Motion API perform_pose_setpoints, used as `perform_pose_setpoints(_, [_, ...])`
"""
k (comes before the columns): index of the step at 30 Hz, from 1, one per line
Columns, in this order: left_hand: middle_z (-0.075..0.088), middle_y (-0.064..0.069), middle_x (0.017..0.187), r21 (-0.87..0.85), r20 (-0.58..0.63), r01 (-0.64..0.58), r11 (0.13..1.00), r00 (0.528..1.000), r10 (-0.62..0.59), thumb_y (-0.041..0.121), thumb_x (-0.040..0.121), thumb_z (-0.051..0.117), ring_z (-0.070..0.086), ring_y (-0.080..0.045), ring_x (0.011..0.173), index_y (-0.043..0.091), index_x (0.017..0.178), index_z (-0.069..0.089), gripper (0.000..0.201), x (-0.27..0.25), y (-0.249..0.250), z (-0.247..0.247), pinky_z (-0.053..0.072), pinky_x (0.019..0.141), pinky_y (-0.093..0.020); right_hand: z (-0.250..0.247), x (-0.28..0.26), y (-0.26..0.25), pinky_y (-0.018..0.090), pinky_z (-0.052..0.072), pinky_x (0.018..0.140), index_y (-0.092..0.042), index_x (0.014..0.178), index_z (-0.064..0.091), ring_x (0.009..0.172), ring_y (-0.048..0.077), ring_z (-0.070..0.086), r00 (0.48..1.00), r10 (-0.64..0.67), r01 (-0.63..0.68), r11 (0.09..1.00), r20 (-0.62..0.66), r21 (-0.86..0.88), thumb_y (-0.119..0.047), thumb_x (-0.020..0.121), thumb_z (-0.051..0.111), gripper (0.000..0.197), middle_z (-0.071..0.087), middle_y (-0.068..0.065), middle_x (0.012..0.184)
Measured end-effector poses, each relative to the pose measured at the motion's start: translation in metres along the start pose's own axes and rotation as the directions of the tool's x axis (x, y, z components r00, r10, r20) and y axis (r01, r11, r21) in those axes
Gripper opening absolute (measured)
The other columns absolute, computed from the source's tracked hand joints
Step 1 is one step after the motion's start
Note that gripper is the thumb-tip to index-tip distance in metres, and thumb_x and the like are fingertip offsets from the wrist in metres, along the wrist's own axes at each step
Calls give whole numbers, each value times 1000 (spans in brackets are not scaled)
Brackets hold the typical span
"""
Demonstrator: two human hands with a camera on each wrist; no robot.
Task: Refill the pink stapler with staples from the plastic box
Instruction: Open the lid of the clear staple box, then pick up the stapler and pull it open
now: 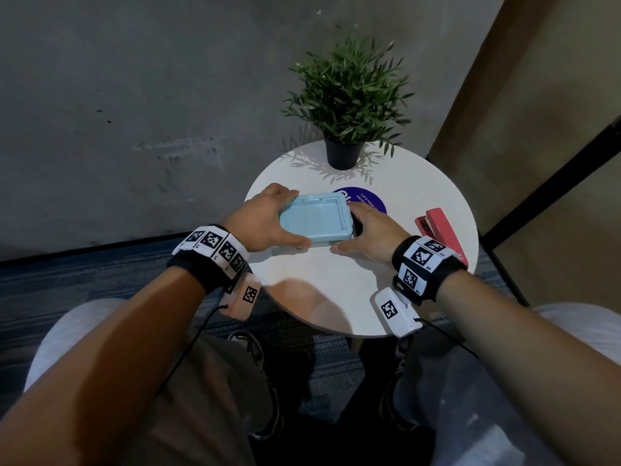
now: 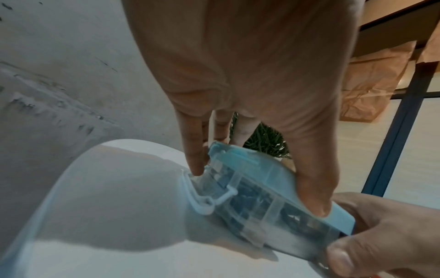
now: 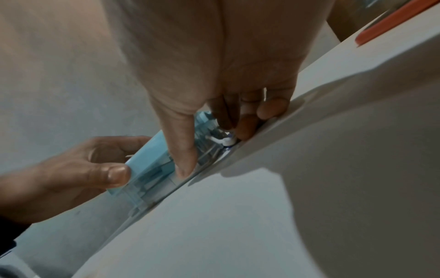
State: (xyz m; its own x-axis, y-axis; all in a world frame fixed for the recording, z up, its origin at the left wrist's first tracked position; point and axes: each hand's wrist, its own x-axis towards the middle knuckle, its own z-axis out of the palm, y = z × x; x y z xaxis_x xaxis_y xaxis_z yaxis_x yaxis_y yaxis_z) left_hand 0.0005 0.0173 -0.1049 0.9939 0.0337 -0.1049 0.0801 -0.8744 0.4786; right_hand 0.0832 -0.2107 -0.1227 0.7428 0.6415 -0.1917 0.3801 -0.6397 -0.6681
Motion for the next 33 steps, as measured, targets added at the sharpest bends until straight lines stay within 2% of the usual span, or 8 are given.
perform_pose_setpoints(10, [48, -1, 133, -118, 14, 42, 992, 999, -41, 53, 67, 83, 50, -18, 117, 15, 143, 45, 93, 4, -3, -9, 44, 95, -30, 0, -1, -4, 34, 43, 102, -23, 139, 53, 123, 18, 54, 1000, 29, -29, 1000, 2, 6, -34, 71, 86, 77, 58, -1, 137])
perform_pose_setpoints(14, [56, 3, 127, -235, 26, 111, 966, 994, -107, 53, 72, 78, 59, -15, 100, 19, 141, 51, 81, 14, -6, -24, 42, 84, -26, -1, -3, -3, 28, 41, 97, -23, 139, 53, 125, 19, 54, 999, 33, -33, 999, 0, -10, -38, 73, 84, 74, 57, -2, 139])
perform_pose_setpoints(16, [63, 1, 117, -330, 24, 140, 934, 990, -140, 54, 73, 77, 66, -16, 91, 20, 138, 55, 76, 21, -8, -28, 48, 83, -28, -2, -2, -2, 24, 35, 95, -21, 141, 51, 128, 18, 51, 999, 34, -34, 999, -1, -20, -36, 76, 83, 74, 54, -1, 143])
perform_pose_setpoints(19, [66, 1, 119, -437, -23, 147, 887, 984, -174, 69, 62, 75, 71, -16, 88, 24, 134, 56, 86, 34, -12, -33, 57, 84, -34, -2, -2, 0, 21, 30, 96, -20, 145, 46, 134, 18, 46, 1000, 21, -21, 999, -1, -41, -35, 77, 83, 79, 50, 0, 148])
perform_pose_setpoints(23, [55, 1, 118, -377, -67, 108, 920, 987, -143, 46, 77, 77, 58, -18, 99, 22, 125, 55, 58, 52, -15, -37, 49, 74, -26, -2, -1, 0, 21, 29, 98, -22, 148, 43, 136, 16, 44, 1000, 13, -13, 999, 7, -48, -36, 78, 82, 82, 47, -2, 152])
perform_pose_setpoints(28, [60, -2, 114, -319, -15, 99, 942, 994, -110, 45, 77, 77, 57, -12, 82, 19, 109, 64, 43, 73, -26, -33, 46, 70, -24, -2, 0, -1, 27, 31, 106, -23, 151, 39, 138, 17, 42, 1000, 4, -3, 997, 17, -71, -40, 77, 81, 86, 44, -3, 155])
perform_pose_setpoints(31, [61, -4, 111, -245, -20, 61, 968, 998, -68, 40, 76, 80, 55, -16, 86, 14, 104, 70, 39, 81, -29, -27, 40, 68, -19, -1, 0, -1, 30, 35, 107, -24, 150, 40, 135, 17, 45, 1000, 5, -3, 997, 15, -76, -41, 77, 82, 86, 47, -3, 153])
perform_pose_setpoints(33, [62, -7, 109, -187, -14, 25, 982, 1000, -28, 40, 75, 81, 56, -20, 89, 13, 102, 73, 39, 85, -32, -22, 43, 72, -25, -1, 0, -1, 32, 37, 107, -25, 149, 40, 134, 17, 47, 1000, 8, -7, 997, 11, -74, -41, 76, 82, 86, 48, -4, 151])
